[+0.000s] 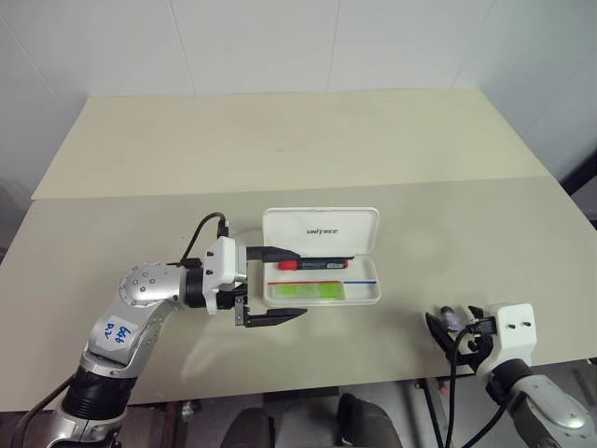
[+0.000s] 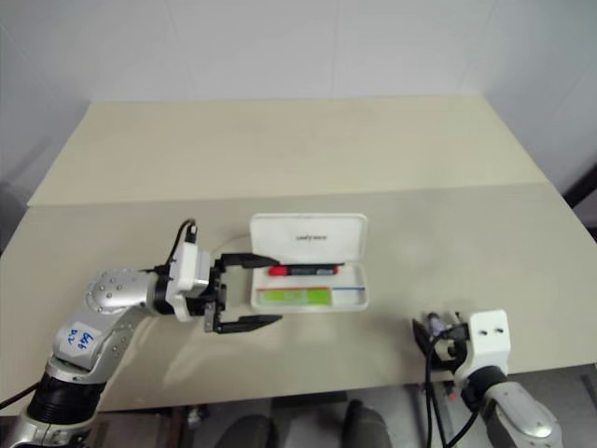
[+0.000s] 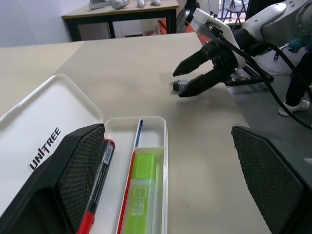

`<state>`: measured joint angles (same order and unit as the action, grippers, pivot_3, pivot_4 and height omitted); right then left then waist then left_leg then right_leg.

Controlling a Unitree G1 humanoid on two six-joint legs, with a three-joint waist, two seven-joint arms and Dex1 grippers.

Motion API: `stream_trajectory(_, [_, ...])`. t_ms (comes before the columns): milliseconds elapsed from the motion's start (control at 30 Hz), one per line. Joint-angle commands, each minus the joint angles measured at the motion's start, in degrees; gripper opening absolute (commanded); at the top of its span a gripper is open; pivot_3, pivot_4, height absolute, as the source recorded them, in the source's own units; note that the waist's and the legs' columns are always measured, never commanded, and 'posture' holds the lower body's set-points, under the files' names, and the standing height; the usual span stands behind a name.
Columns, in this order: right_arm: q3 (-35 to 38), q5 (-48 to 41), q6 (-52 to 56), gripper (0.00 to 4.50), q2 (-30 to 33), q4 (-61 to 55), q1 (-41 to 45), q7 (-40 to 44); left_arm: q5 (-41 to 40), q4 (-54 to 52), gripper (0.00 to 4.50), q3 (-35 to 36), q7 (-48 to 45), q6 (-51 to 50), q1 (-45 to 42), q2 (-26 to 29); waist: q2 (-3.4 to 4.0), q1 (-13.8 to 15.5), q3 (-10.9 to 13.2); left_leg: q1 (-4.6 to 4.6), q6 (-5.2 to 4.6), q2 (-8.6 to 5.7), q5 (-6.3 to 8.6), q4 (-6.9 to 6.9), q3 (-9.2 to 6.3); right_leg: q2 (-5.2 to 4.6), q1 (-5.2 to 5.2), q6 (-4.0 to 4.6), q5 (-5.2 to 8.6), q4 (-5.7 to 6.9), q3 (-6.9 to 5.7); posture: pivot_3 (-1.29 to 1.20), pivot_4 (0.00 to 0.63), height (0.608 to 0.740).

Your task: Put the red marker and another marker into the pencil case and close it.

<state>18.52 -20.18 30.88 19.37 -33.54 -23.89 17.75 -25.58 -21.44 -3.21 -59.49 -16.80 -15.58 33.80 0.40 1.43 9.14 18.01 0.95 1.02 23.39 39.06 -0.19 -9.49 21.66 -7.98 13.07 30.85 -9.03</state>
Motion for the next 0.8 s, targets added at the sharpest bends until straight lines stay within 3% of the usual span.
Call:
stream_trajectory(33, [1.1,1.0,-1.0,4.5,-0.6,0.5,0.0,-1.7,-1.3,-0.4,4.48,0.9,0.0,0.2,-1.4,0.3,0.01,0.0,0.0,0.0,-0.01,0.0,0.0,0.0,0.0,0.0,0.0,0.0,0.0,0.0,0.01,0.0,0.15,0.74])
stream_trajectory(133, [0.9,1.9,-0.5,4.5,-0.9,1.7,0.3,-3.0,-1.2,-0.2,4.48,1.0,-0.2,0.4,-1.7,0.5,-0.01,0.0,0.0,0.0,-0.01,0.0,0.0,0.0,0.0,0.0,0.0,0.0,0.0,0.0,0.01,0.0,0.15,0.74])
stream_trajectory(233, [0.5,2.4,-0.4,3.88,-1.5,2.8,0.9,-3.9,-1.1,0.0,4.5,1.2,-0.1,0.4,-2.1,0.6,-0.03,0.0,0.0,-0.01,-0.01,0.0,0.01,0.0,0.0,0.0,0.0,0.0,0.0,0.02,0.01,0.0,0.15,0.74])
stream_trajectory(567, [-2.7,3.2,-4.1,0.42,0.5,3.1,3.2,-0.9,-0.4,0.3,4.5,1.2,0.4,1.6,-2.2,0.6,-0.08,0.0,-0.1,-0.02,-0.04,-0.01,0.02,0.0,0.0,0.0,-0.01,0.0,0.0,0.03,0.04,0.0,0.15,0.74])
stream_trajectory(667, [-4.6,3.0,-6.9,0.4,2.4,2.5,5.0,3.0,-0.2,0.4,4.5,1.3,0.6,2.1,-1.8,0.7,-0.02,-0.1,0.0,-0.02,-0.04,-0.01,0.02,0.0,0.0,0.0,0.0,0.0,0.0,0.02,0.04,0.0,0.15,0.74])
stream_trajectory(800, [-9.5,4.6,-14.2,0.4,11.1,3.5,10.2,14.8,0.1,0.2,4.5,1.6,1.4,2.6,-1.1,0.7,0.1,-0.5,0.1,-0.05,-0.05,-0.01,0.02,-0.01,0.04,0.02,0.02,0.0,0.0,0.02,0.09,0.0,0.15,0.74])
